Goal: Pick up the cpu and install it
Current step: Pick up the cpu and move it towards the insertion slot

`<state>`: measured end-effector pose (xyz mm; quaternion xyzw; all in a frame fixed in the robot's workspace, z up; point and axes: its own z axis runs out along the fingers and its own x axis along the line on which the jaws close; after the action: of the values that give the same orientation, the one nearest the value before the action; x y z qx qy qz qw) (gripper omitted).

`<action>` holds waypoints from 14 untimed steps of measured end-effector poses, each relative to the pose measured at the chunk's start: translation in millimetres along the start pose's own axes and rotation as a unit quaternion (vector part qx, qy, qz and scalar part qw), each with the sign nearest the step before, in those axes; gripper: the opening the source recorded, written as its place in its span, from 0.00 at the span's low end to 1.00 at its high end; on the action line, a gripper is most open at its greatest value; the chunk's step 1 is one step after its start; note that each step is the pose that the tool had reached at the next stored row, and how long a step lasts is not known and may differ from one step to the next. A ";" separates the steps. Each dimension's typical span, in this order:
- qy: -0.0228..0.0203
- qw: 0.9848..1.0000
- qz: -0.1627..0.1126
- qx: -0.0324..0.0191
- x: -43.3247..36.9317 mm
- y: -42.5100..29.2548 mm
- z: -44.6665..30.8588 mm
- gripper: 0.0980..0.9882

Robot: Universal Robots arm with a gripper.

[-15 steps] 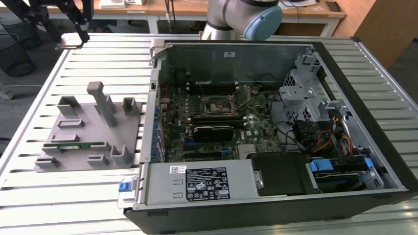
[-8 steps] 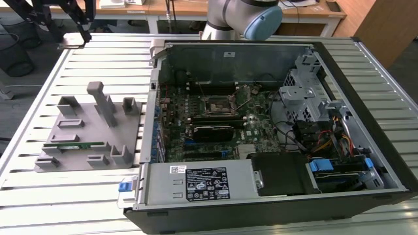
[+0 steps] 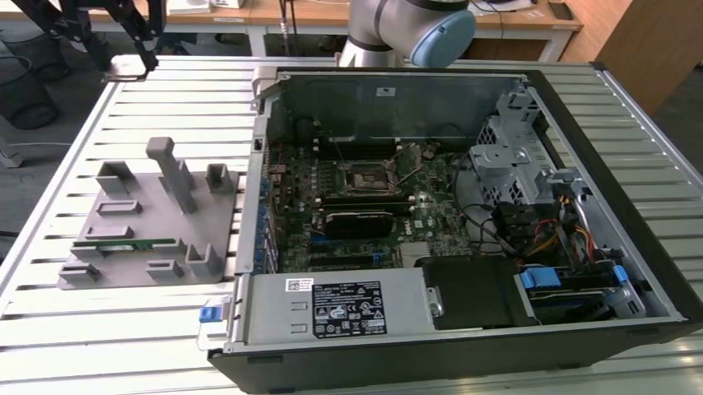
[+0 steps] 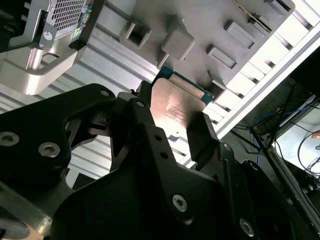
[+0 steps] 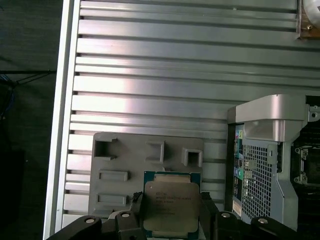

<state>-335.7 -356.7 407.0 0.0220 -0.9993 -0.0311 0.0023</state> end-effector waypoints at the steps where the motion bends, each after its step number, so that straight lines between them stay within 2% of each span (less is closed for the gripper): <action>1: 0.000 1.000 0.000 0.000 -0.5 0.1 0.0 0.48; 14: 0.000 1.000 0.000 0.000 -7.9 1.2 0.1 0.48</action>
<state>-327.9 -355.1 407.0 0.0220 -0.9993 -0.0311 0.0023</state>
